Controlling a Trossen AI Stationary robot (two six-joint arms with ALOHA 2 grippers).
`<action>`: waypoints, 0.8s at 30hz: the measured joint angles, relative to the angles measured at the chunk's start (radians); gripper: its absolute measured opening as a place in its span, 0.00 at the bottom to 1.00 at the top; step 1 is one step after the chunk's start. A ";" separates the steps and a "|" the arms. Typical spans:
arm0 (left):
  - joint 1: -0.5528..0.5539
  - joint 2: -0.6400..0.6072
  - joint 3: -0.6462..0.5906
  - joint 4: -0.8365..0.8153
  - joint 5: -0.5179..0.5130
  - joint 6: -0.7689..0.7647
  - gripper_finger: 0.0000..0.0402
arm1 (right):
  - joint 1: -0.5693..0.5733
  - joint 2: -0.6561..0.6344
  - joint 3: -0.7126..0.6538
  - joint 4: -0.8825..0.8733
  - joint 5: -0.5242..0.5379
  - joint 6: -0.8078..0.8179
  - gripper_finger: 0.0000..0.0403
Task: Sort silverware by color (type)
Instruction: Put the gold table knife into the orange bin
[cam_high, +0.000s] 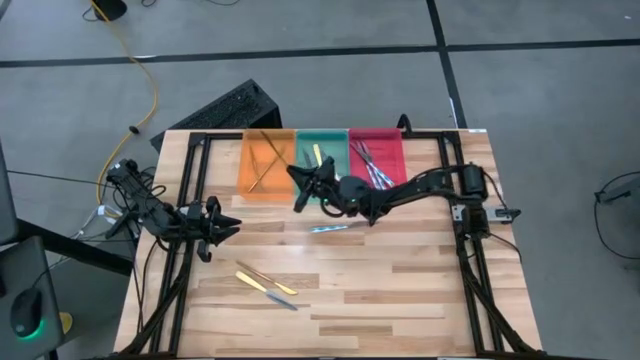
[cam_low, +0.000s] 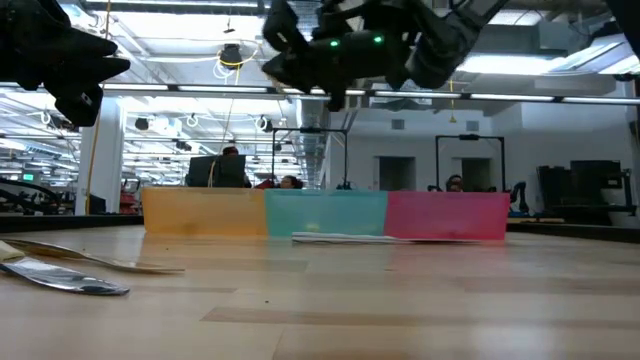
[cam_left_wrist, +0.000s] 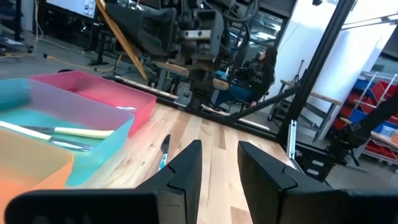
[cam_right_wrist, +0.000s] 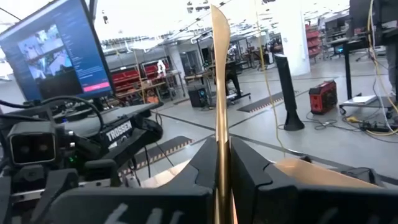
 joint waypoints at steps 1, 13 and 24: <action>0.000 0.000 0.000 -0.001 -0.002 0.000 0.22 | 0.000 0.020 0.026 -0.003 0.000 -0.001 0.10; 0.000 0.000 0.000 0.000 0.014 -0.032 0.22 | -0.047 0.252 0.359 -0.013 -0.175 0.024 0.10; 0.000 0.000 0.000 0.000 0.015 -0.029 0.22 | -0.102 0.351 0.517 -0.259 -0.221 0.054 0.10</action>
